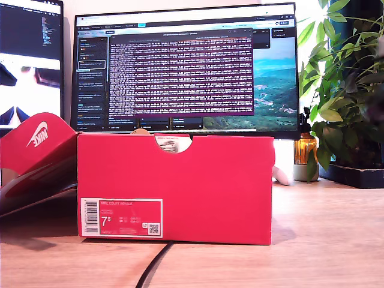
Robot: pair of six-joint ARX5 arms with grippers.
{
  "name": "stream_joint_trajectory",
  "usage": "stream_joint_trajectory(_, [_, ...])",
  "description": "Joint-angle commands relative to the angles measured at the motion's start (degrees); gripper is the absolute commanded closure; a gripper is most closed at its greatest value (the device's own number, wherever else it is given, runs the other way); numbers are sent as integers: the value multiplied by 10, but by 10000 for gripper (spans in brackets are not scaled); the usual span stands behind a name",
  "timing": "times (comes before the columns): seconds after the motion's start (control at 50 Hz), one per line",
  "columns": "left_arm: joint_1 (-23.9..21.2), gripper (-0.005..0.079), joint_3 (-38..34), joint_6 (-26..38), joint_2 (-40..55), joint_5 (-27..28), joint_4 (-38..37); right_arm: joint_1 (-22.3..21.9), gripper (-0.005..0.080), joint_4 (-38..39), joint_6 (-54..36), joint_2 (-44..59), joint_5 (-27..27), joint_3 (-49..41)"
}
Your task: Pack the white shoes by picking the first shoe and placing it inside the red shoebox, left side, then picking and rotating the second shoe and placing it in the shoebox
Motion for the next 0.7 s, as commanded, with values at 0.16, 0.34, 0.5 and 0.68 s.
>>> stream_joint_trajectory(0.16, [-1, 760, -48, -6, -49, -12, 12, -33, 765, 52, 29, -76, -62, -51])
stream_joint_trajectory(0.34, [-1, 760, -110, -30, -98, -24, 40, -17, 765, 51, 28, -110, -56, -67])
stream_joint_trajectory(0.5, [-1, 760, -153, -37, -141, -25, 35, 12, 765, 74, 54, -132, -12, -107])
stream_joint_trajectory(0.68, [-1, 760, -184, -47, -195, -27, 14, 42, 765, 107, 68, -176, 39, -186])
